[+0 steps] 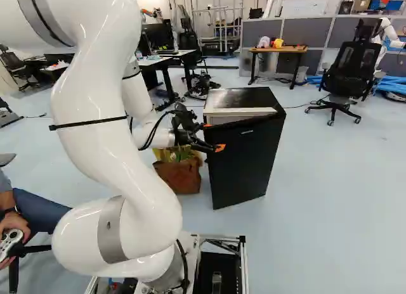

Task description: Grab a drink from the fridge

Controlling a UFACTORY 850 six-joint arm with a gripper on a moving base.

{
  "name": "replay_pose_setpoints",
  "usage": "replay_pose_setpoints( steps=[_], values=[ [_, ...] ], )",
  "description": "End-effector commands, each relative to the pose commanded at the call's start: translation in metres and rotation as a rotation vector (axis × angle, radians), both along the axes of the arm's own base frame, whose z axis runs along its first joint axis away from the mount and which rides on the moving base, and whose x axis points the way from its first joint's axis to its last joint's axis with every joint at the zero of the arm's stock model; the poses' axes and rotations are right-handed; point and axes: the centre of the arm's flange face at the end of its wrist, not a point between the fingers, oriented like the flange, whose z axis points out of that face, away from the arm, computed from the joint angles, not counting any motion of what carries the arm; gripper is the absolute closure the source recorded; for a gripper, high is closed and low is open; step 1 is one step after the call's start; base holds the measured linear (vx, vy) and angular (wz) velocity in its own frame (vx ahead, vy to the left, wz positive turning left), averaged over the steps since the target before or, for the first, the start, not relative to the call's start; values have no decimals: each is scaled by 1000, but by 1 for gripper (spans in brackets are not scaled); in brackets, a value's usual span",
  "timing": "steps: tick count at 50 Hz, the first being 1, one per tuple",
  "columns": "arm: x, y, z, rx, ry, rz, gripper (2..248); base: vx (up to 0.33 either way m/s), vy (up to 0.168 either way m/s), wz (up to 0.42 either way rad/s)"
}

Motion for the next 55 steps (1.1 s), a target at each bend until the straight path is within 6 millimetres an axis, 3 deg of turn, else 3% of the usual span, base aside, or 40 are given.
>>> replay_pose_setpoints(
  steps=[55],
  values=[
    [-61, -9, -2, -8, 50, -206, 3, 0, 0, 0]
  ],
)
